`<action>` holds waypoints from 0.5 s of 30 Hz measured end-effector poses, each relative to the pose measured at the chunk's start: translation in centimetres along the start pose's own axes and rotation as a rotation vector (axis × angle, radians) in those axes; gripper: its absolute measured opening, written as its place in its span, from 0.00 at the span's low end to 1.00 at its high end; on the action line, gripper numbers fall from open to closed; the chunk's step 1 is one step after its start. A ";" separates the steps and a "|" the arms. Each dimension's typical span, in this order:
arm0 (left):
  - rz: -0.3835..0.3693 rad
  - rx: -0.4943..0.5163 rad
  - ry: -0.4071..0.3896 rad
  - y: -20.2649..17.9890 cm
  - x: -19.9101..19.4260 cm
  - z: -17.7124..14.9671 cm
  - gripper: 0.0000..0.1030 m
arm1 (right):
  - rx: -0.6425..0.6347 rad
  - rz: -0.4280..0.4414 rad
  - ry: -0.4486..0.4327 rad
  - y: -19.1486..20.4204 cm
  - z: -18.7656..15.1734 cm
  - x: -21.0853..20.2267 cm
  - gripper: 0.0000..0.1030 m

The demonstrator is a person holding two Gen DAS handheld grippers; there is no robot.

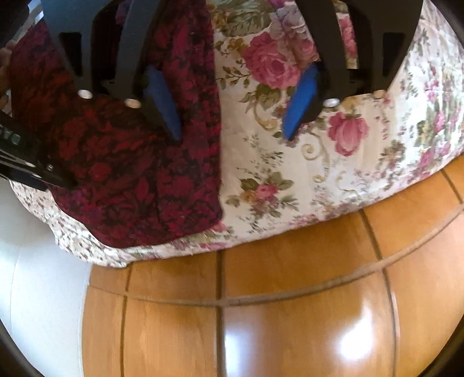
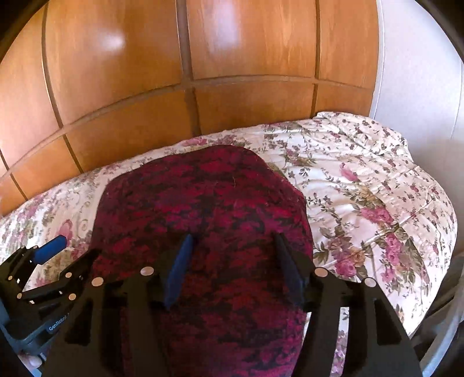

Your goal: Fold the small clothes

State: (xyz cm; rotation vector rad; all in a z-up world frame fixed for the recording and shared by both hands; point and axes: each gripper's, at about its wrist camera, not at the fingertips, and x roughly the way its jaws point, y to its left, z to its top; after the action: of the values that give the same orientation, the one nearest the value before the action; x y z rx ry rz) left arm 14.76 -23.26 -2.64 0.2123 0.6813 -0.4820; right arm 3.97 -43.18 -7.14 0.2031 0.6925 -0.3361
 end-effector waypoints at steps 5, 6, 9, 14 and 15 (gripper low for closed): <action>-0.020 -0.041 -0.031 0.6 -2.3 0.2 0.79 | 0.033 0.000 -0.027 0.9 -1.1 -2.7 0.85; -0.023 -0.050 -0.040 0.8 -2.8 0.2 0.78 | 0.025 -0.016 -0.039 1.3 -1.6 -3.2 0.87; -0.024 -0.061 -0.050 1.0 -4.0 0.1 0.79 | 0.021 -0.024 -0.054 2.1 -2.7 -4.4 0.91; -0.042 -0.089 -0.079 1.2 -6.1 -0.1 0.82 | 0.007 -0.070 -0.085 3.1 -4.0 -6.3 0.95; -0.040 -0.097 -0.088 1.3 -6.6 -0.2 0.85 | 0.009 -0.082 -0.089 3.2 -4.2 -6.7 0.96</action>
State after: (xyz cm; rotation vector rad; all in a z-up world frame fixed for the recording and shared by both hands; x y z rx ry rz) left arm 10.85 -19.70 1.55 0.0853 0.6223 -0.4926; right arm -2.19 -37.38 -5.69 0.1680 0.6127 -0.4247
